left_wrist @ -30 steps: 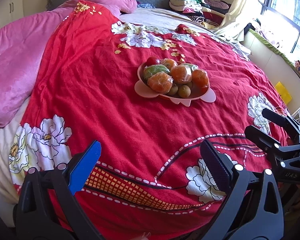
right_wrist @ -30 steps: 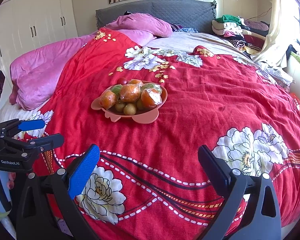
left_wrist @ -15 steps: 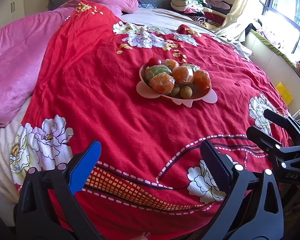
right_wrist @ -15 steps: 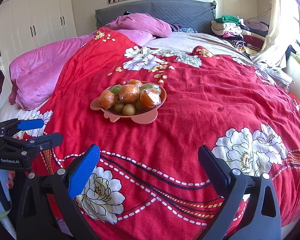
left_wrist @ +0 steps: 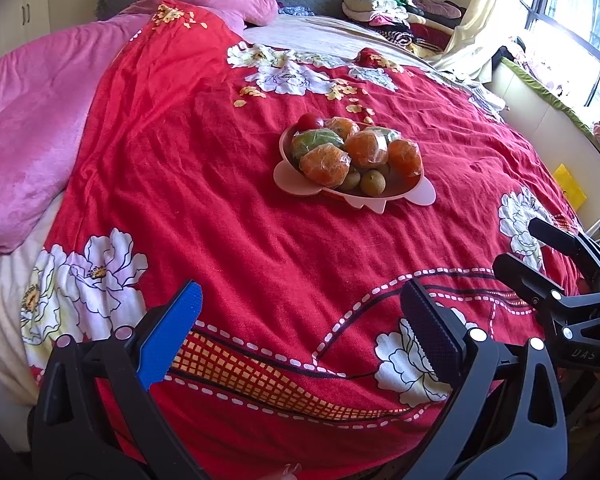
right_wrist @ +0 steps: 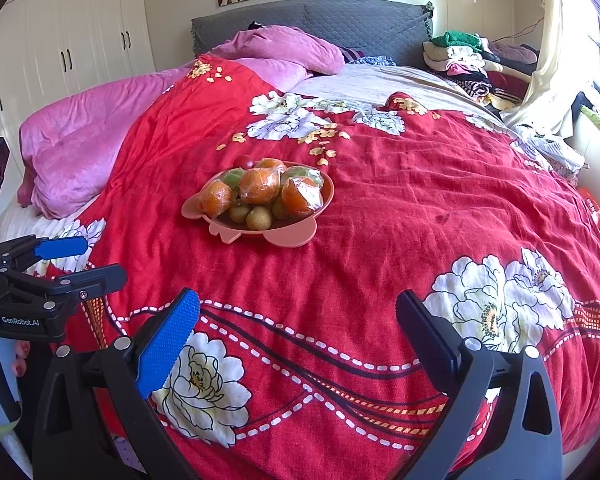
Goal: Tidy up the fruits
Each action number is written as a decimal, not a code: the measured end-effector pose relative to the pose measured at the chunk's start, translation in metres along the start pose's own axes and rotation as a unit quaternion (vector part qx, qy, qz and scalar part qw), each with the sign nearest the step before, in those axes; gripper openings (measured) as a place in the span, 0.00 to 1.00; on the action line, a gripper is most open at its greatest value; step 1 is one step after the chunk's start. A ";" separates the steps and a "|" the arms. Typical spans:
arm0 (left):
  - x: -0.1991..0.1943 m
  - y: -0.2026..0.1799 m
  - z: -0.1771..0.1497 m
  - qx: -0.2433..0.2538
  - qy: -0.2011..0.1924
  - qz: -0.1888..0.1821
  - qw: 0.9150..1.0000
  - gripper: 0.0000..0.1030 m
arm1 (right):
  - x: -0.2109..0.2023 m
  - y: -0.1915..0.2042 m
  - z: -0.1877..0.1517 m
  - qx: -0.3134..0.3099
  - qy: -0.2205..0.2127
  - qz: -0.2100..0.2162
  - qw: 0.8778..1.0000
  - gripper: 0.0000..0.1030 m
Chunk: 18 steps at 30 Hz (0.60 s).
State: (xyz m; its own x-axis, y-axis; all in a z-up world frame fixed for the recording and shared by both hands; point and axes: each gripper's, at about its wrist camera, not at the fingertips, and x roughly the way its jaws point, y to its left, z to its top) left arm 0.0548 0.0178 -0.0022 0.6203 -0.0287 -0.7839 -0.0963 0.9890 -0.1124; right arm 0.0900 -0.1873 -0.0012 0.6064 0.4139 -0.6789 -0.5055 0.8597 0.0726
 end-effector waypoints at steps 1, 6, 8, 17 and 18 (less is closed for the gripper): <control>0.000 0.000 0.000 0.000 0.000 0.001 1.000 0.91 | 0.000 -0.001 0.000 0.000 0.000 0.000 1.000 0.95; 0.000 0.000 0.000 0.000 0.001 0.001 1.000 0.91 | 0.000 0.000 0.000 -0.001 0.001 -0.001 1.000 0.95; 0.000 0.000 0.000 0.000 0.001 0.001 1.000 0.91 | 0.000 -0.001 -0.001 -0.001 0.000 -0.001 1.000 0.95; -0.002 0.000 -0.001 0.000 0.002 0.000 1.000 0.91 | 0.000 -0.001 -0.001 -0.001 0.001 -0.003 1.000 0.95; -0.001 0.000 -0.001 0.000 0.002 0.001 1.000 0.91 | 0.000 0.000 -0.001 -0.001 0.001 -0.003 1.000 0.95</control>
State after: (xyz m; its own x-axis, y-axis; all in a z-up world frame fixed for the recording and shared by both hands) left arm 0.0533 0.0181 -0.0017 0.6177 -0.0263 -0.7860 -0.0982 0.9890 -0.1103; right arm 0.0896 -0.1879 -0.0018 0.6082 0.4091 -0.6802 -0.5037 0.8612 0.0676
